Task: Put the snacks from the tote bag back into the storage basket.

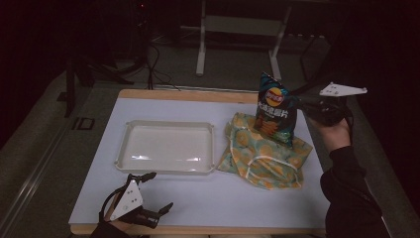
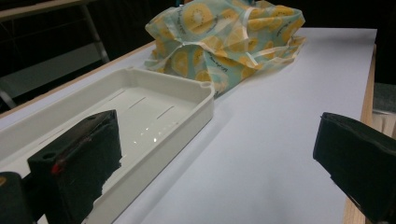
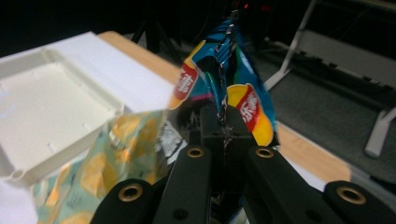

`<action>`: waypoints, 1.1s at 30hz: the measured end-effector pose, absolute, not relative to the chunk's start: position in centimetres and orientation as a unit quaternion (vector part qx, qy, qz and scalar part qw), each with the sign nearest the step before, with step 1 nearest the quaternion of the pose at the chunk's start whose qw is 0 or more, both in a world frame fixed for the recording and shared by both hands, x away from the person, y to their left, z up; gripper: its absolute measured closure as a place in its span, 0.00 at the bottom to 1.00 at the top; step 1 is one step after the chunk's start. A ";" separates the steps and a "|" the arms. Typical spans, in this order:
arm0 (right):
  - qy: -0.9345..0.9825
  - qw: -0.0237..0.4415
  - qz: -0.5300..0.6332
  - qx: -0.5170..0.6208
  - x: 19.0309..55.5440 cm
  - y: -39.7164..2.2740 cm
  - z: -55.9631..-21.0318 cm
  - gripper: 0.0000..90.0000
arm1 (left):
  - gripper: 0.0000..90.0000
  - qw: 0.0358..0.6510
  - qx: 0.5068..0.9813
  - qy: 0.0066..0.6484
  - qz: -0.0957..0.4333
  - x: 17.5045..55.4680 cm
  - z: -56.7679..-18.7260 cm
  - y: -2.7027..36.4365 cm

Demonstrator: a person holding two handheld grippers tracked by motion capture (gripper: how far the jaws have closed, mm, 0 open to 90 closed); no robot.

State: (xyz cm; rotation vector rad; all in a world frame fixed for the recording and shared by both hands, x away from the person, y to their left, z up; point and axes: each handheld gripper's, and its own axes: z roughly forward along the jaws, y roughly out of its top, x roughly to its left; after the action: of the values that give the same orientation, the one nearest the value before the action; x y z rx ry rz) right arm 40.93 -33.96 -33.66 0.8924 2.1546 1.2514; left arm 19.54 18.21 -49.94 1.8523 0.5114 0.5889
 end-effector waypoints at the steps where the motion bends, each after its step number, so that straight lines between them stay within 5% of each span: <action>1: 0.783 0.253 0.465 0.326 40.9 -34.1 -32.8 1.00 | 0.02 0.536 0.778 0.215 0.247 19.5 -49.9 18.2; 15: 0.777 0.287 0.483 0.284 40.1 -32.1 -26.2 1.00 | 0.02 0.537 0.777 0.215 0.248 19.5 -49.9 18.3; 33: 0.797 0.236 0.515 0.209 39.6 -24.7 -25.7 1.00 | 0.02 0.540 0.776 0.213 0.246 19.3 -49.8 18.4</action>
State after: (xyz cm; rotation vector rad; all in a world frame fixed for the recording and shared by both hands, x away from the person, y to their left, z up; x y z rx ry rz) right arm 39.63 -24.67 -25.75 0.5726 2.1865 1.4130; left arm 19.33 18.36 -49.83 1.8438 0.5071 0.5846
